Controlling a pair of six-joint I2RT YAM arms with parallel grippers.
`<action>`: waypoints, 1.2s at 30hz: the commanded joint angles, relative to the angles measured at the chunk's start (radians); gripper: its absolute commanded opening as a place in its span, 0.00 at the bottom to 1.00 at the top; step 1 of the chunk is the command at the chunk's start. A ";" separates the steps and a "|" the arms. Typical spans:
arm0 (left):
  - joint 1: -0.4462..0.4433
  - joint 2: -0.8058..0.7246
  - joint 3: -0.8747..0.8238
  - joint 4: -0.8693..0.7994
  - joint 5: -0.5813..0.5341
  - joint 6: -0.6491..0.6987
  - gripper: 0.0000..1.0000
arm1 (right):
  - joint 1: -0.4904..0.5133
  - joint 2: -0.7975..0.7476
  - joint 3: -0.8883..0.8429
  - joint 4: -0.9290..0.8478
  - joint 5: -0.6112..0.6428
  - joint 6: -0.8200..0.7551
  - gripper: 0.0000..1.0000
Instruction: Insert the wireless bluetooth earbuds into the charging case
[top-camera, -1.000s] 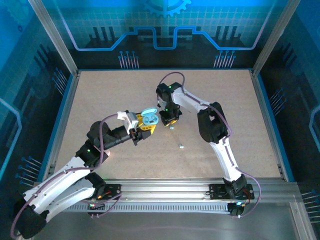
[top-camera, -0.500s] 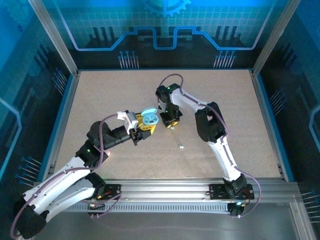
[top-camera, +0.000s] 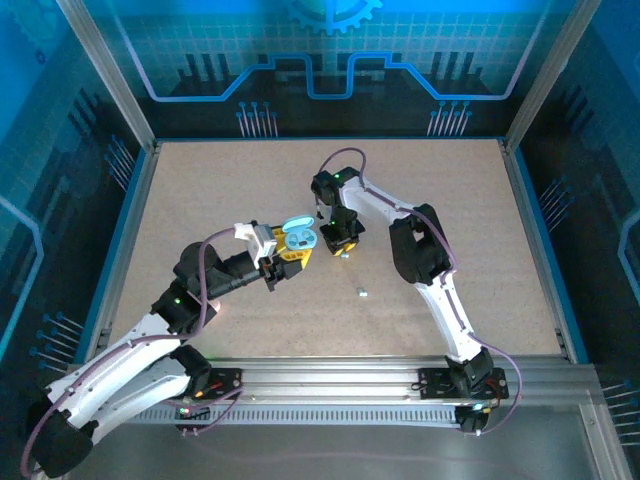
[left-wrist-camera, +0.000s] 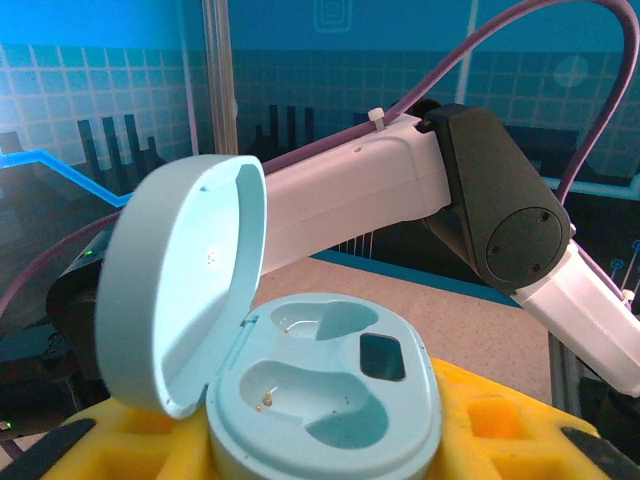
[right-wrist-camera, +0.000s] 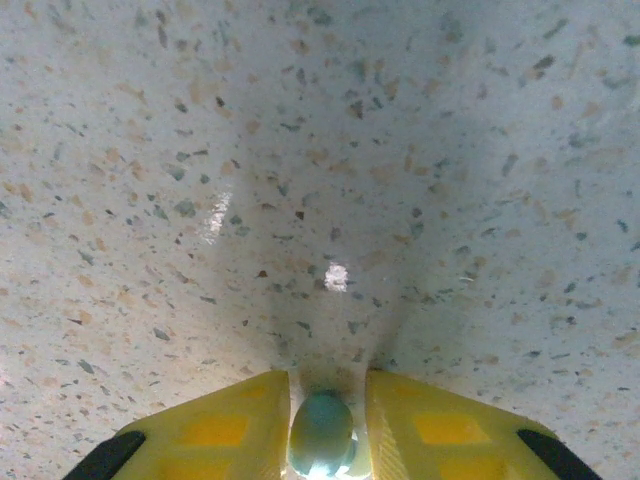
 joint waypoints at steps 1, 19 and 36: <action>0.000 -0.005 -0.003 0.011 -0.009 -0.002 0.33 | 0.012 0.021 0.012 -0.055 -0.005 0.014 0.27; 0.000 0.012 0.000 0.019 -0.008 -0.006 0.33 | 0.018 -0.006 -0.001 -0.068 0.012 0.031 0.27; 0.000 0.020 0.001 0.023 -0.011 -0.003 0.33 | 0.020 -0.049 -0.005 -0.057 -0.007 0.045 0.20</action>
